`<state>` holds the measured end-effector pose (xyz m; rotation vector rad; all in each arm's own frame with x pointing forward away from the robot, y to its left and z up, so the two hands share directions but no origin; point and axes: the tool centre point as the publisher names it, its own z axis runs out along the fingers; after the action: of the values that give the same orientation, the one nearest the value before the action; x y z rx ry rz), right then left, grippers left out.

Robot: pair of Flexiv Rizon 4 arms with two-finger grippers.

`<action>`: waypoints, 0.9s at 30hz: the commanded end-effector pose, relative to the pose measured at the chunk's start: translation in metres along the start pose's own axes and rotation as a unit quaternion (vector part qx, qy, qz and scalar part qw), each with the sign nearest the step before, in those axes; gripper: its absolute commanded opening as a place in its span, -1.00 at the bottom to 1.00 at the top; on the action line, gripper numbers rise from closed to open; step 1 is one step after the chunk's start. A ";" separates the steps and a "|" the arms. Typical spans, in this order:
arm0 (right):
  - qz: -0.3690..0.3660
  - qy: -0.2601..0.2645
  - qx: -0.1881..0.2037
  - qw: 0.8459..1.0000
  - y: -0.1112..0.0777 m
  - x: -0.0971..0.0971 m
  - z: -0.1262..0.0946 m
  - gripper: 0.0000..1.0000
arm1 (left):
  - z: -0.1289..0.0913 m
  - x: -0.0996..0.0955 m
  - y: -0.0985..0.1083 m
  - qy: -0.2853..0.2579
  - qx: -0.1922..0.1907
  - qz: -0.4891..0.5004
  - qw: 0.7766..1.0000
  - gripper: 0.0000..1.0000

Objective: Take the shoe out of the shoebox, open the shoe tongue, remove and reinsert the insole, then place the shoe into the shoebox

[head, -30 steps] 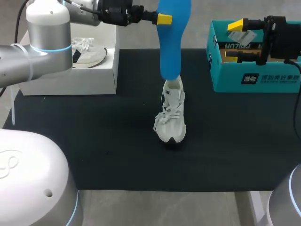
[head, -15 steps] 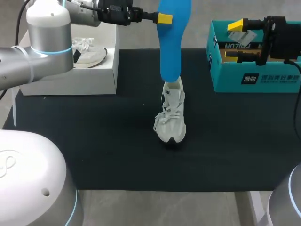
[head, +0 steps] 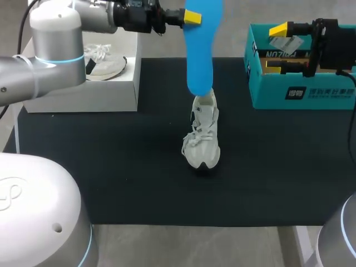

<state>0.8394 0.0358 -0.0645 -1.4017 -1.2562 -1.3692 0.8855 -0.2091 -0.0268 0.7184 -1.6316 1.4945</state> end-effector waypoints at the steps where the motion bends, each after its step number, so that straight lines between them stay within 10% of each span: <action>1: 0.000 0.000 -0.001 1.000 0.000 0.000 0.002 1.00 | -0.005 -0.010 0.001 0.099 -0.013 -0.236 0.967 -1.00; 27: 0.000 0.000 -0.001 1.000 0.000 0.000 0.002 1.00 | -0.002 -0.031 0.007 0.032 -0.001 -0.255 0.966 -1.00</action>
<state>0.8394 0.0360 -0.0645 -1.4019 -1.2564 -1.3691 0.9032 -0.2089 -0.0586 0.9494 -1.2694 1.1285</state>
